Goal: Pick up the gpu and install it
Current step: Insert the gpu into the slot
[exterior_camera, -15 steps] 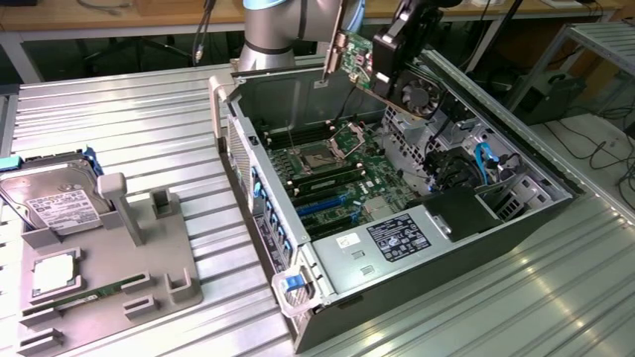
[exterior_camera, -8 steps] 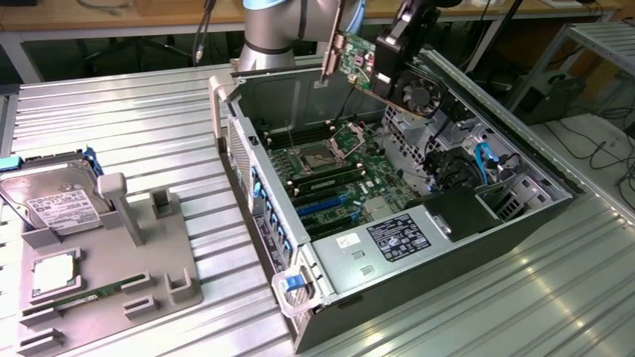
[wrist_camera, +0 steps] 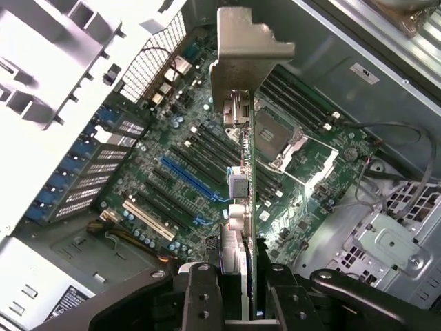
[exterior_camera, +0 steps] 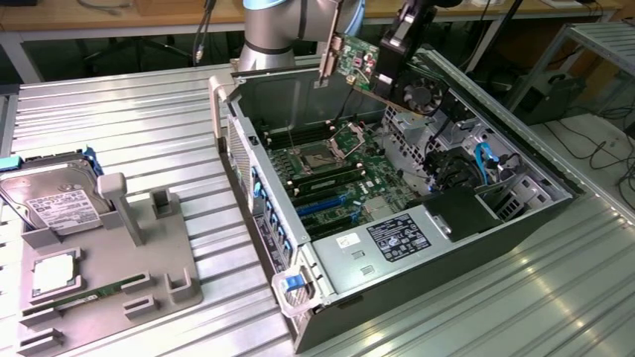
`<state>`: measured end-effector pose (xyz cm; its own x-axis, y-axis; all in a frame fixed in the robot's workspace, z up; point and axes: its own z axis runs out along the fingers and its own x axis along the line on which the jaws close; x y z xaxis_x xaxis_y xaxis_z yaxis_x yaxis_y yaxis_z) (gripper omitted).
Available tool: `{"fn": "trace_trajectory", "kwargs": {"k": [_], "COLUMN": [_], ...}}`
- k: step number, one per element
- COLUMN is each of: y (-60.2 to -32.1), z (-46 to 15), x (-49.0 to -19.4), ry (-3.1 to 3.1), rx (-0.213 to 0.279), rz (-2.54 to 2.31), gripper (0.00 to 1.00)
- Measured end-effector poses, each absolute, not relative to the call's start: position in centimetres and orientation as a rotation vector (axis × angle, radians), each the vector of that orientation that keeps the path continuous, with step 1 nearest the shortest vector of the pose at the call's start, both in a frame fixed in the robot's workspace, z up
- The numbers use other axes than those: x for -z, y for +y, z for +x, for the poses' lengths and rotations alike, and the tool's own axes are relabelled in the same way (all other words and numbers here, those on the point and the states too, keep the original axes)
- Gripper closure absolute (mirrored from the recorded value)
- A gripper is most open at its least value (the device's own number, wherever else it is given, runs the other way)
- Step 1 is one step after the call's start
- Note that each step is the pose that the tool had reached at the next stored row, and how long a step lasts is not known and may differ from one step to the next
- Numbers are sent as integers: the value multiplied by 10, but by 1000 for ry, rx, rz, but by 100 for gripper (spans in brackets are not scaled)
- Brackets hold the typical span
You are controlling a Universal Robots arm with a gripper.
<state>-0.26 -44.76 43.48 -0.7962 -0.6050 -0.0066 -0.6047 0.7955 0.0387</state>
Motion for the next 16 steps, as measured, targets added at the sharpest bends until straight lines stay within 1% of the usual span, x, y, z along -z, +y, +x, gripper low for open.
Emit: {"fn": "trace_trajectory", "kwargs": {"k": [16], "y": [-448], "z": [-3], "x": [-435], "ry": [-2887], "rx": [60], "rz": [1216], "gripper": [71]}}
